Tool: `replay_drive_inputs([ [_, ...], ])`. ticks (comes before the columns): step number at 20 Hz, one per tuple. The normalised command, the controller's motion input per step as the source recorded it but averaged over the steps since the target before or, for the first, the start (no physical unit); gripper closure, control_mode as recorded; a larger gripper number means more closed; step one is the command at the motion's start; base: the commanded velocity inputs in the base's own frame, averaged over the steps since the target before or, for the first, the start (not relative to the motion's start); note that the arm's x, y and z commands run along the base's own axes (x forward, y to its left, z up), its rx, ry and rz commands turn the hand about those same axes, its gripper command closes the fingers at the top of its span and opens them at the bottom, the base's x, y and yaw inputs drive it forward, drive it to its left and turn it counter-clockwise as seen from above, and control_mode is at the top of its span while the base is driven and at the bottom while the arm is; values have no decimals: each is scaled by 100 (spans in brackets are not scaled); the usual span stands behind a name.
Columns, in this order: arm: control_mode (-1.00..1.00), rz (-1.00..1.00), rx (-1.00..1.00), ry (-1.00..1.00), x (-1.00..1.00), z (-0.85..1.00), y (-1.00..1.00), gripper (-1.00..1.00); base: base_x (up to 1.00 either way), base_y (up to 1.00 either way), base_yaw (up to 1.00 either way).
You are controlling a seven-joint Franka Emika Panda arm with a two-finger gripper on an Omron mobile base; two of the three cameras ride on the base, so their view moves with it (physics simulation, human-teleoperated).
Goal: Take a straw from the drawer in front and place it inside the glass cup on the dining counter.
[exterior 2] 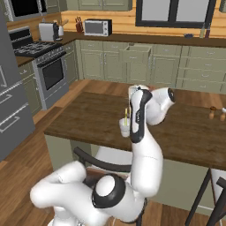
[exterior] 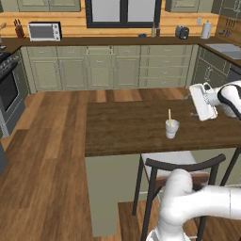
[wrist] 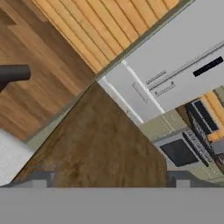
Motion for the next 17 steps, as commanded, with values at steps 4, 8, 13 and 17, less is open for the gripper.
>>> replay_drive_inputs([
  [4, -100, 0, -62, -55, -97, 10, 82, -100, 0, 0, 0],
  [8, -100, 0, -65, -47, -77, 16, 95, -100, 0, 0, 0],
  [13, -100, 0, -56, -15, -18, 30, 78, -100, 0, 0, 0],
  [17, -100, 1, -42, 7, 0, 34, 56, -100, 0, 0, 0],
])
